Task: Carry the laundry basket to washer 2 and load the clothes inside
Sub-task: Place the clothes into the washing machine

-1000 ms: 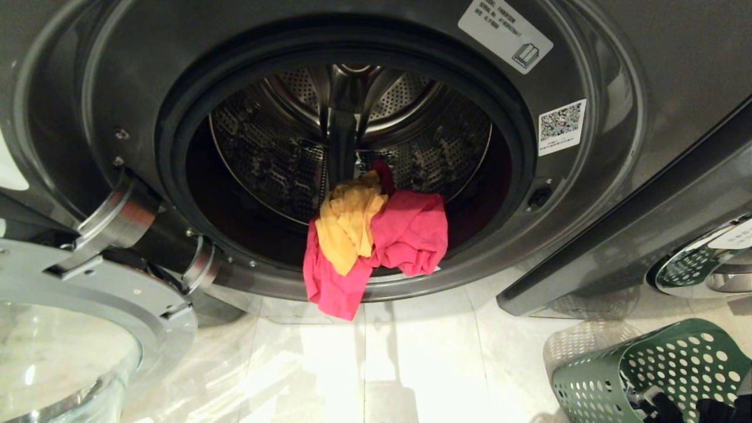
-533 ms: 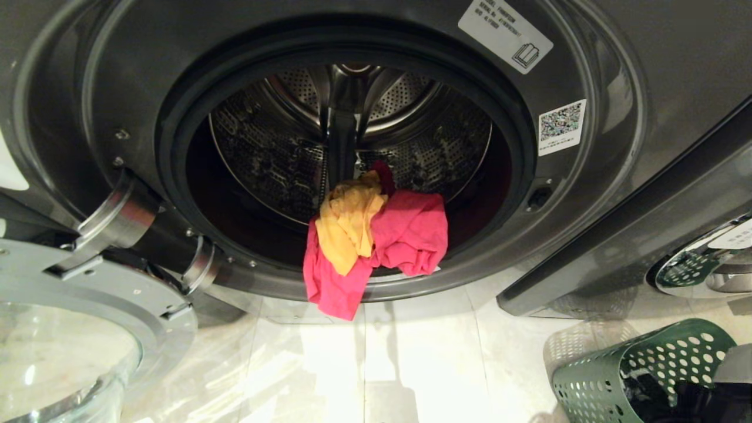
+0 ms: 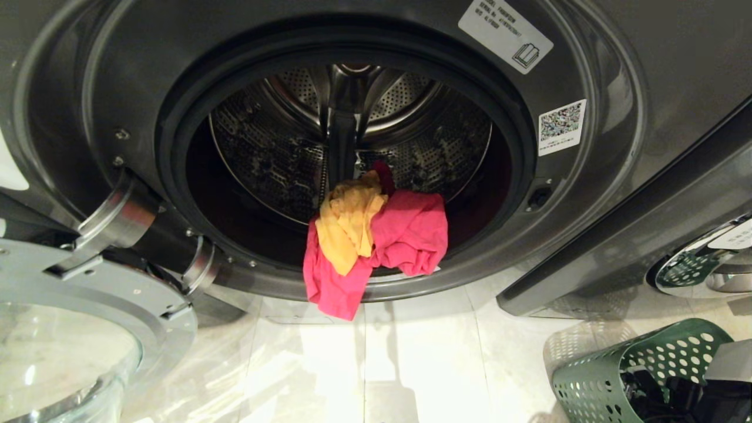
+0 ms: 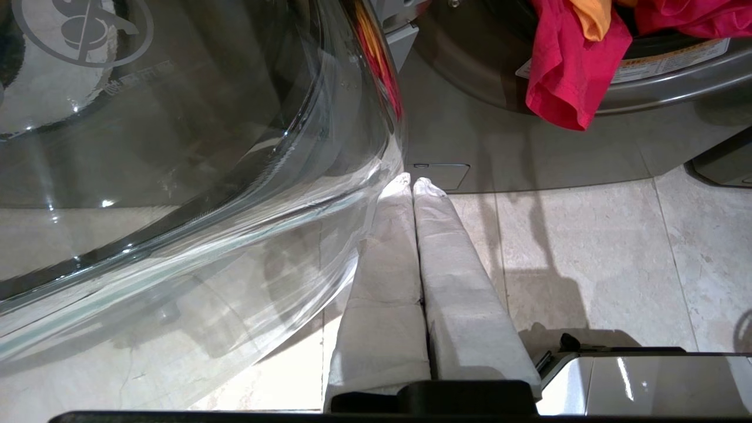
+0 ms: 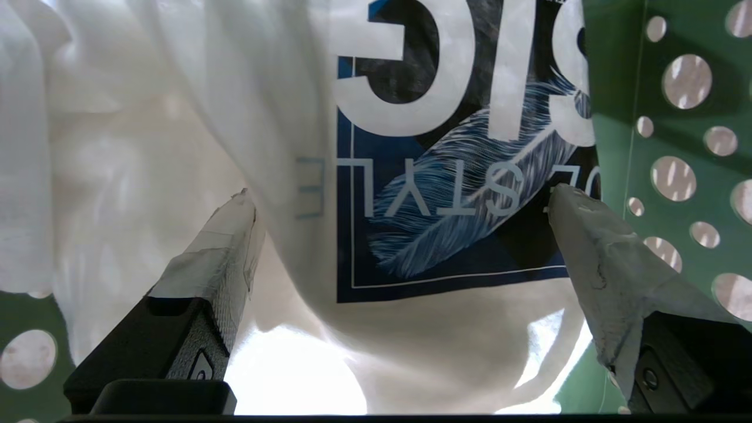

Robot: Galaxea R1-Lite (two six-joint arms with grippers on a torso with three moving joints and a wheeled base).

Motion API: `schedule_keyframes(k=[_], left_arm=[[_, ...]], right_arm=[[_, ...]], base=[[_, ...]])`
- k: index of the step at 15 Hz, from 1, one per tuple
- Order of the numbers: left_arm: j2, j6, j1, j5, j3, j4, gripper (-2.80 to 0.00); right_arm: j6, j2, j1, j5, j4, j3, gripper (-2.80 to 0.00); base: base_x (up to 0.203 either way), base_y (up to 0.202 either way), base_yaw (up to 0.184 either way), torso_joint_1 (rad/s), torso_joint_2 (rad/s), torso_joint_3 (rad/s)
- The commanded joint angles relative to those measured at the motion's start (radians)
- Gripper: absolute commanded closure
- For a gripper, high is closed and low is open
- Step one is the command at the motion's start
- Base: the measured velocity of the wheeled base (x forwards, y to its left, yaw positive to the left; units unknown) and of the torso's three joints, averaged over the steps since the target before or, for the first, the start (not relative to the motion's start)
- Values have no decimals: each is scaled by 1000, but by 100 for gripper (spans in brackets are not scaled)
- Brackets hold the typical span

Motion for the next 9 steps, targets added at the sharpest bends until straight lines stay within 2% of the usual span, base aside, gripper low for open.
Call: schedule_keyframes(k=[1,2,9], left_arm=[[1,0,0,0,2,0,0],[0,0,0,0,2,0,0],[0,0,0,0,2,0,0]], right_arm=[[-2,0,0,2,-7,0,-280],[0,0,0,2,-7,0,0],[16,0,-3,0,-6,8,0]], base=[[0,0,0,0,0,0],[0,0,0,0,0,0],[0,0,0,0,0,0]])
